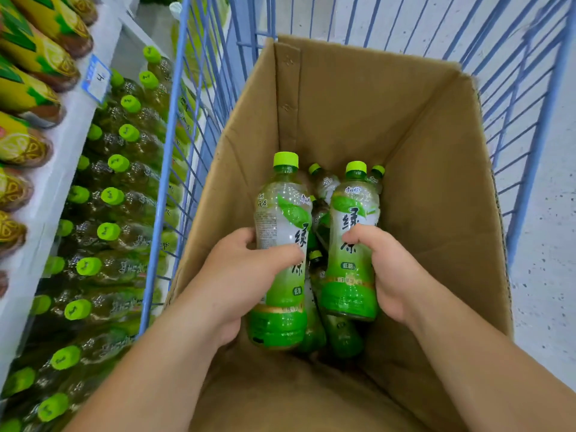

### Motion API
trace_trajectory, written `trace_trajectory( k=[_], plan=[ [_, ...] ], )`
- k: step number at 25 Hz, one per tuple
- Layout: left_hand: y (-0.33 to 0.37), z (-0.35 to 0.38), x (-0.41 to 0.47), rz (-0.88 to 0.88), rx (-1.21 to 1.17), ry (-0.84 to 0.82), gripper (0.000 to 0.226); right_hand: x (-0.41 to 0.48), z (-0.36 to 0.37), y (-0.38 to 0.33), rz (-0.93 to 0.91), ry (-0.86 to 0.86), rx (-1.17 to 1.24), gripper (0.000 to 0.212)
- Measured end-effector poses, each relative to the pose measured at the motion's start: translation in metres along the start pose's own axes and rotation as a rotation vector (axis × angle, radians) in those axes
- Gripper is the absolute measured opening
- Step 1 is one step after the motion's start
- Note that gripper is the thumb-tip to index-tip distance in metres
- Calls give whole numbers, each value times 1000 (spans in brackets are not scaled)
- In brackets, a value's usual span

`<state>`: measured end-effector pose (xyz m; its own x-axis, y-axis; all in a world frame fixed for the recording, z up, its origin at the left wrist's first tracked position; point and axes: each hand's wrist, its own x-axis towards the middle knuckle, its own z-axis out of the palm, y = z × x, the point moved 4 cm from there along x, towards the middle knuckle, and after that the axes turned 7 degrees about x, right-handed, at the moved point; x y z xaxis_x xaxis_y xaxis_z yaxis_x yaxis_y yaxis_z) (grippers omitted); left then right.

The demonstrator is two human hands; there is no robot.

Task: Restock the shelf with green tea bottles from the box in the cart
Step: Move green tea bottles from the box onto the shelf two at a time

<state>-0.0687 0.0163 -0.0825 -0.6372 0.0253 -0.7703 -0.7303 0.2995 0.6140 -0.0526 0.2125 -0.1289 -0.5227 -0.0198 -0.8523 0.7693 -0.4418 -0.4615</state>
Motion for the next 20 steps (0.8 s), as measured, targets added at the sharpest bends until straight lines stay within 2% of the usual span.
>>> trace_trajectory(
  k=[4, 10, 13, 17, 20],
  plan=[
    [7, -3, -25, 72, -114, -11, 26, -26, 7, -20, -138, -94, -108, 30],
    [4, 12, -90, 200, -377, -11, 31, -71, 16, -41, -287, -273, -314, 35],
    [2, 20, -143, 231, -429, 140, 40, -114, 30, -49, -348, -347, -399, 34],
    [-5, 14, -223, 260, -470, 377, 22, -185, 46, -53, -401, -413, -517, 42],
    [-26, 3, -280, 257, -527, 498, 29, -233, 56, -45, -428, -492, -605, 37]
  ],
)
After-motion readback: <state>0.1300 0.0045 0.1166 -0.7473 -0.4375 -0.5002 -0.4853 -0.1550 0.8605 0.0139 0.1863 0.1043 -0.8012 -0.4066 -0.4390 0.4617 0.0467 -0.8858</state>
